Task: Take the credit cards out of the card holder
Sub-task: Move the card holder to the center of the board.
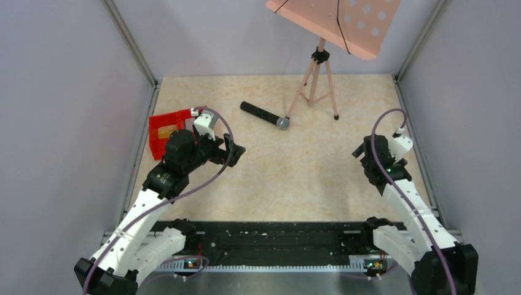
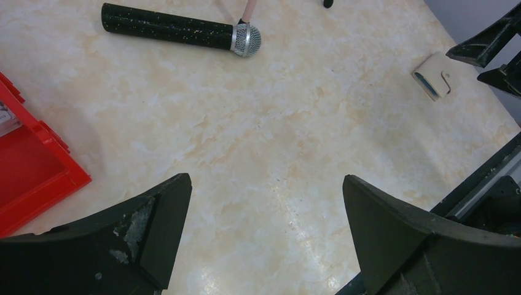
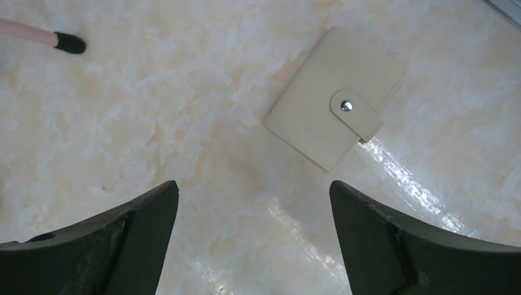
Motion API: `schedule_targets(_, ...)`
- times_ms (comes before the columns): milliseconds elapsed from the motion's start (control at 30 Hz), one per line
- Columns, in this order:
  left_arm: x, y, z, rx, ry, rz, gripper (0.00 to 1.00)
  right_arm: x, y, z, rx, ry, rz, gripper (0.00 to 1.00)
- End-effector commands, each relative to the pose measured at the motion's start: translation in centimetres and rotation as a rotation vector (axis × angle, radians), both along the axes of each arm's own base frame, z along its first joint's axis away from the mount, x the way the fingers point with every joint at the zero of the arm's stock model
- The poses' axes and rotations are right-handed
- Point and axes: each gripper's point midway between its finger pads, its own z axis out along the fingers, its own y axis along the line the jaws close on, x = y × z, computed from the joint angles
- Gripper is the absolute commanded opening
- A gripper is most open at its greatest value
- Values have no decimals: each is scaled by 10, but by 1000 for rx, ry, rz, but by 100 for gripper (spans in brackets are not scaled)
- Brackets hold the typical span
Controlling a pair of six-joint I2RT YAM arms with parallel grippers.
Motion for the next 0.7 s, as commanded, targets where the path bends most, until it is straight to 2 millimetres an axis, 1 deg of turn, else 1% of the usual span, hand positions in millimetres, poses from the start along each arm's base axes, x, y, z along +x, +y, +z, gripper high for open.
schedule_targets(0,0,-3,13,-33,-47,-8,99,10,-16,-7,48,-1,-30,92)
schedule_targets(133,1,-3,12,-32,-46,-4,98,10,-40,-23,104,25,-130,89)
schedule_targets(300,2,-1,12,-28,-48,6,98,11,-54,-50,167,90,-208,87)
schedule_targets(333,2,-1,12,-29,-49,5,98,10,-57,-56,179,110,-221,84)
schedule_targets(400,2,-1,12,-28,-49,7,98,12,-60,-64,206,115,-229,74)
schedule_targets(500,3,1,11,-21,-49,15,98,17,-64,-67,225,87,-217,68)
schedule_targets(567,3,1,11,-21,-48,13,98,20,-65,-66,225,67,-214,68)
schedule_targets(667,3,1,11,-20,-49,16,98,19,-67,-69,226,68,-229,68)
